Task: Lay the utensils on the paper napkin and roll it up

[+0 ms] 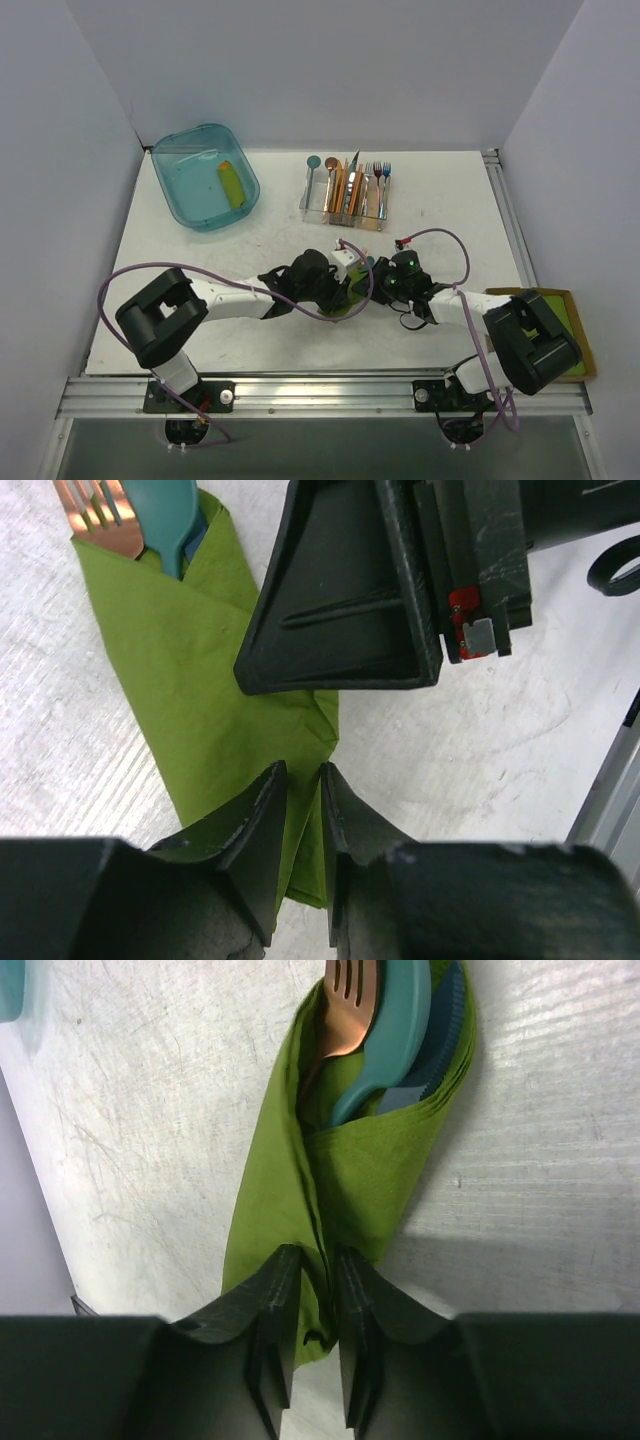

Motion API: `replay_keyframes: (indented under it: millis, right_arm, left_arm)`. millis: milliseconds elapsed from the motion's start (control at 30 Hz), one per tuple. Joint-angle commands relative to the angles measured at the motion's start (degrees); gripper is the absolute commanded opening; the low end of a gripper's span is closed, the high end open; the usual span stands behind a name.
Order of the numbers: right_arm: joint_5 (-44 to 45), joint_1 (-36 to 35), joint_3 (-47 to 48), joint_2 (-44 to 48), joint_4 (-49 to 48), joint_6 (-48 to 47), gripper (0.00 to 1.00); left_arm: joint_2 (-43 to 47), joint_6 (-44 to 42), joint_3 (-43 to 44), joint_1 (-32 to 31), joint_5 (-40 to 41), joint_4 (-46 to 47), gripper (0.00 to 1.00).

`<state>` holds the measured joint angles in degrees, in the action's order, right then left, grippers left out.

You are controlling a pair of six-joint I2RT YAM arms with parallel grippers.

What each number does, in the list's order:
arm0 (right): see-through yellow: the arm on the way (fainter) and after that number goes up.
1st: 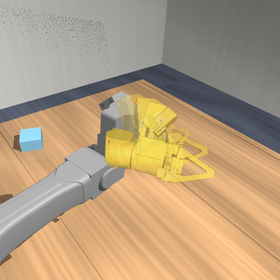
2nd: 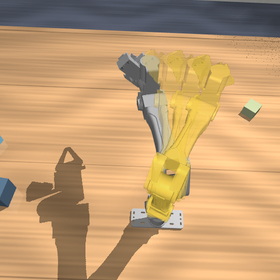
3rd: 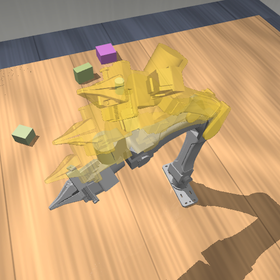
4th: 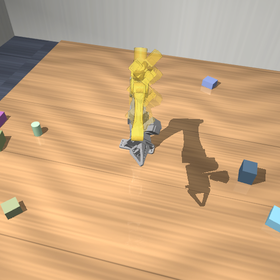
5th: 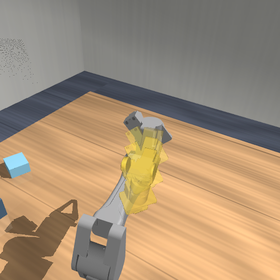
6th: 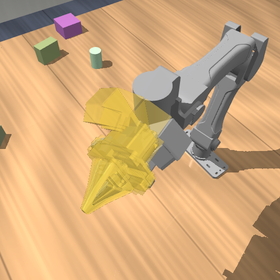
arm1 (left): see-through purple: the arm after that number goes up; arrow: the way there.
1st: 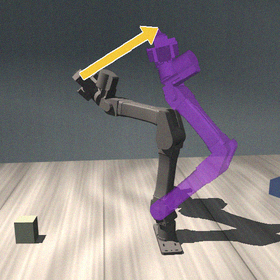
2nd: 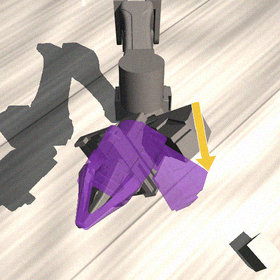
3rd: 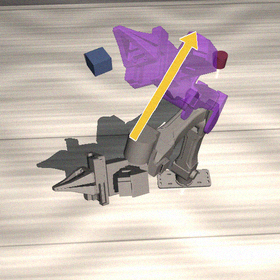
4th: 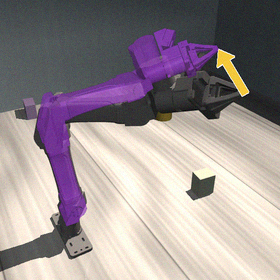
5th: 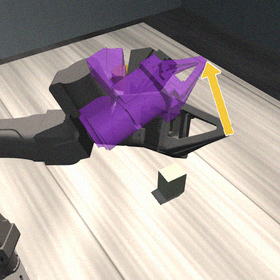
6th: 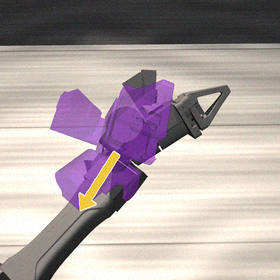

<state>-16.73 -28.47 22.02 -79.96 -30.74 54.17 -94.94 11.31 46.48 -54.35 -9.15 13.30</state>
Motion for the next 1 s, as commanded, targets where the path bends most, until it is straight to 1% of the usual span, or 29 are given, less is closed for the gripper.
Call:
replay_keyframes:
  millis: [0, 67, 167, 433, 567, 733, 833, 900, 933, 967]
  right_arm:
    - [0.3, 0.3, -0.2, 2.3, 1.4, 0.2, 0.23]
    - [0.3, 0.3, -0.2, 2.6, 1.8, 0.3, 0.28]
    - [0.4, 0.3, -0.4, 3.4, 2.7, 0.3, 0.32]
    - [0.3, 0.3, -1.6, 5.1, 3.8, 0.6, 0.31]
    - [0.1, 0.3, -2.3, 4.6, 4.2, 0.1, 0.3]
    - [-0.1, 0.3, -4.3, 4.3, 2.3, 0.5, 0.31]
    - [-0.5, 0.3, -4.3, 4.3, 1.7, 0.8, 0.25]
    - [-0.8, 0.3, -4.1, 4.4, 1.6, 0.9, 0.16]
    - [-0.7, 0.3, -3.6, 4.4, 2.0, 0.9, 0.08]
    - [-0.6, 0.3, -3.4, 4.6, 2.3, 0.8, 0.06]
  left_arm:
    - [-1.3, -0.4, 0.1, -0.1, -3.2, 4.6, 0.29]
    - [-2.0, -0.3, 0.3, -0.1, -3.9, 5.0, 0.27]
    - [-3.3, 0.1, 0.1, -0.1, -4.4, 5.9, 0.26]
    - [-5.5, 0.7, 0.3, -0.1, -5.2, 7.6, 0.25]
    - [-5.2, 0.8, 0.4, 0.0, -5.1, 7.8, 0.25]
    - [-4.1, 0.8, -0.1, -0.1, -5.2, 8.1, 0.25]
    - [-4.1, 1.0, 0.0, 0.0, -5.2, 8.2, 0.25]
    - [-4.0, 1.1, -0.1, 0.0, -5.2, 8.3, 0.25]
    - [-3.8, 1.2, -0.2, -0.1, -5.0, 8.3, 0.25]
    - [-2.9, 1.2, -0.5, -0.1, -4.7, 8.3, 0.26]
